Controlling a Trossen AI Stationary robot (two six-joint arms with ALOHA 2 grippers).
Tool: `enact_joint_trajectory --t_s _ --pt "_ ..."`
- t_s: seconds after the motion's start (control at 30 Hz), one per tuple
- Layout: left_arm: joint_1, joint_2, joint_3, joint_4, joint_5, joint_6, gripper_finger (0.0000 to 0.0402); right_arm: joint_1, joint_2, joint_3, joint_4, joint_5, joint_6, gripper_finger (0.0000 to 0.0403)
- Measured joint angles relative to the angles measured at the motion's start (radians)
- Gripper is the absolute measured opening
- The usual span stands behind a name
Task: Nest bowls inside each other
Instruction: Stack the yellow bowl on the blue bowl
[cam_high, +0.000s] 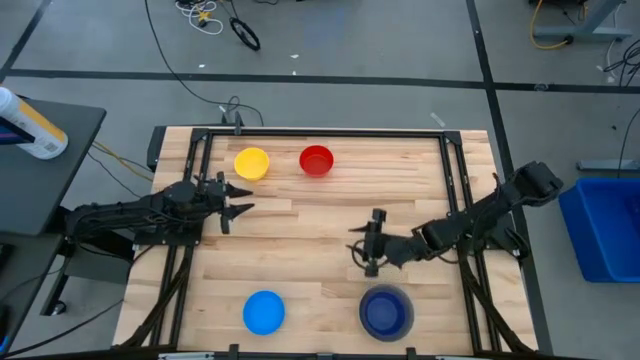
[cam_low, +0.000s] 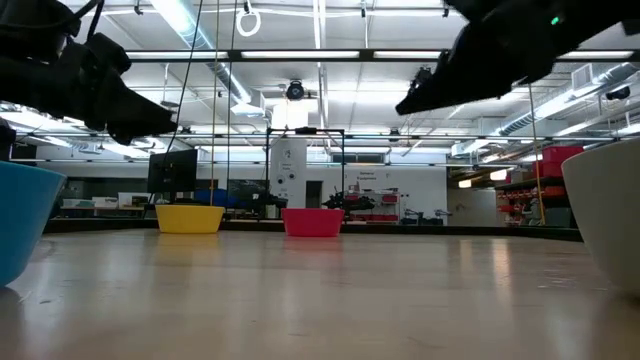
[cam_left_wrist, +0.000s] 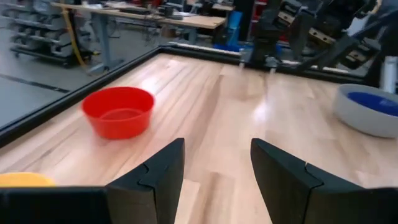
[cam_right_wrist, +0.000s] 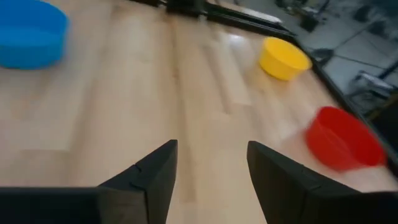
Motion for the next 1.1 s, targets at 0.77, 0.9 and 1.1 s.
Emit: enact_joint_trajectory --t_s 0.77,0.9,1.1 --pt "0.0 0.061 -0.001 0.022 -0.05 0.016 0.0192 0.032 -0.924 -0.665 0.44 -0.141 -0.273 0.0176" --pt "0.0 0.061 -0.002 0.031 -0.051 0.016 0.0192 0.043 -1.089 -0.675 0.281 -0.24 -0.265 0.0167" --pt "0.0 0.067 -0.052 0.173 -0.046 0.018 0.0192 0.045 -1.218 -0.677 0.025 -0.383 -0.21 0.0145"
